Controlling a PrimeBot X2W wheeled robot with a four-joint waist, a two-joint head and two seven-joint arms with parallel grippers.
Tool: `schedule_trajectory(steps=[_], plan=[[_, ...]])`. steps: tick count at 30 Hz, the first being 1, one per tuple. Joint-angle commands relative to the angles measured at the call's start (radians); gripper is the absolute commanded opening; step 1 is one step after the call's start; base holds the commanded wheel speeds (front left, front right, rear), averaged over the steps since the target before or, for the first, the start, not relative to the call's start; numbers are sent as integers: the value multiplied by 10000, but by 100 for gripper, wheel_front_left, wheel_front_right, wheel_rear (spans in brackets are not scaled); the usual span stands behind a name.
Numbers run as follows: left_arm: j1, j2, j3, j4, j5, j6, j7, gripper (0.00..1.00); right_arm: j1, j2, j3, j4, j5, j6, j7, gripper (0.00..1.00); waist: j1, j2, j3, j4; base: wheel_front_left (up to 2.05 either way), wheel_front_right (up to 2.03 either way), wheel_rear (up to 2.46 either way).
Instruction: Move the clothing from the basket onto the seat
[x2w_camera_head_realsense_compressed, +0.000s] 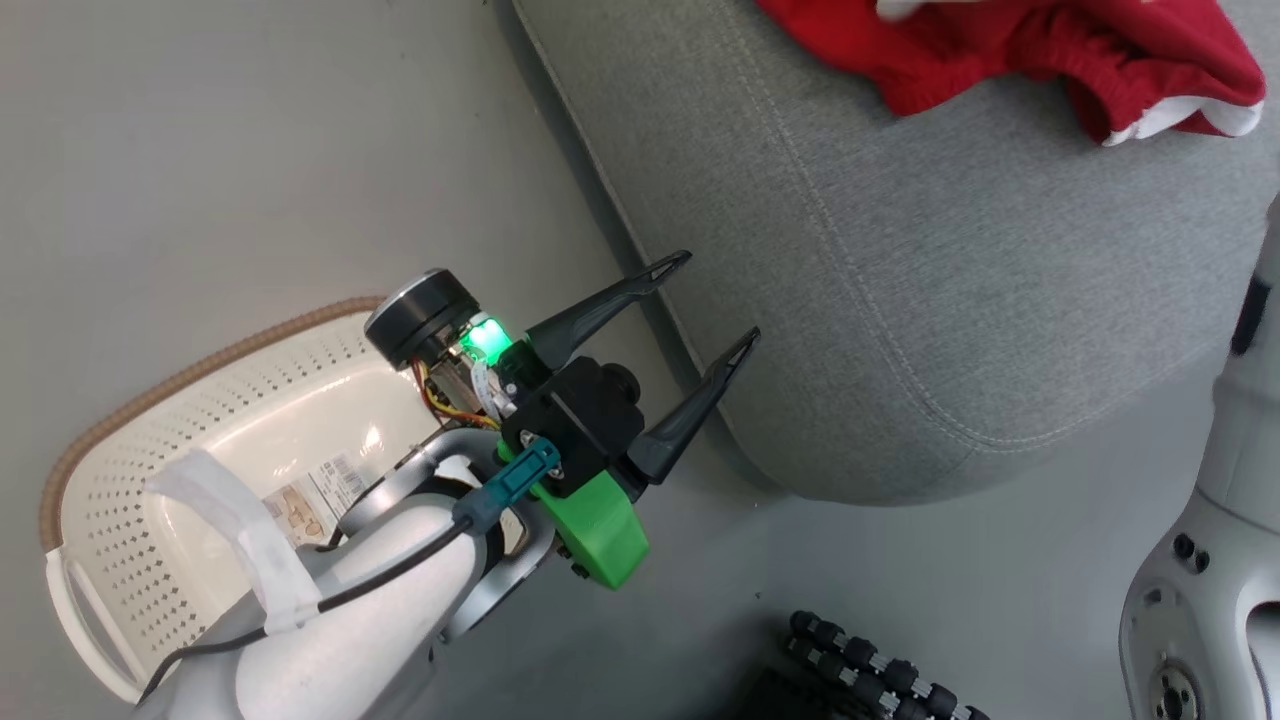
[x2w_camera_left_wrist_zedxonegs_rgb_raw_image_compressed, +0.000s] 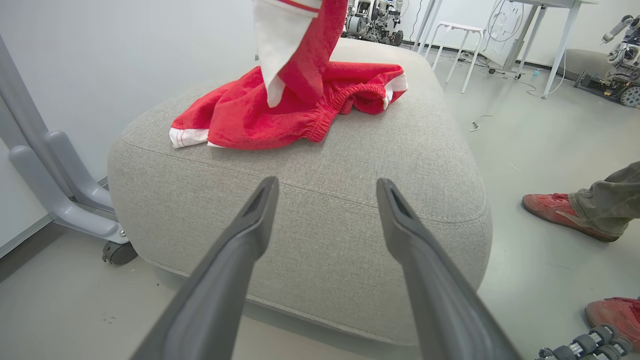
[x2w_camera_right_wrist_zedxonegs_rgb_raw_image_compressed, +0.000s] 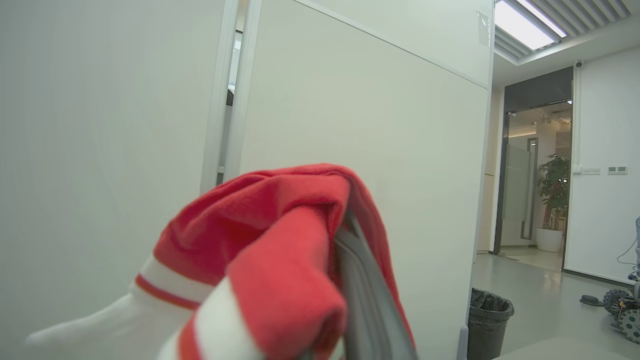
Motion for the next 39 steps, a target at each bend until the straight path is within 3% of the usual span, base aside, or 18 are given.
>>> schedule_trajectory(steps=[1, 7, 15, 23, 24, 25, 26, 33, 39], plan=[[-310, 53, 15, -99, 51, -36, 71, 100, -478, -9, -168, 42, -107, -7, -32, 0, -2, 0, 1393, 867, 0, 0, 0], [-771, 216, 86, -322, 235, -68, 78, 100, -1220, -11, -838, 311, -553, -9, -32, 0, -2, 0, 2179, 1021, 0, 0, 0], [-476, 486, 127, -410, 132, 60, -41, 100, 458, -25, -1915, 671, -1450, -9, -32, 0, -2, 0, 2263, 868, 0, 0, 0], [-310, 662, 157, -611, 124, 238, -27, 100, 1691, -17, -3415, 2137, -1728, -9, -32, 0, -2, 0, 2406, 946, 0, 0, 0], [-294, 686, 153, -593, 110, 233, -54, 100, 1757, -26, -3565, 2241, -1749, -10, -32, 11, -2, 0, 2354, 978, 0, 0, 0], [-280, 703, 165, -568, 93, 264, -87, 100, 1847, -20, -3700, 2369, -1757, -10, -32, 63, -2, 0, 2281, 1007, 0, 0, 0], [-244, 728, 196, -543, 59, 289, -140, 100, 1904, -16, -3798, 2412, -1734, -10, -32, 100, -2, 0, 2197, 1024, 0, 0, 0], [363, 449, 255, 118, -380, 494, -933, 100, 3161, -11, -3987, 2792, -1510, -12, -32, 100, -2, 0, 908, 1248, 0, 0, 0], [1061, -21, 462, 1200, -881, 778, -2061, 100, 4817, -19, -3144, 3066, -1074, -12, -32, 100, -2, 0, -596, 1760, 0, 0, 0]])
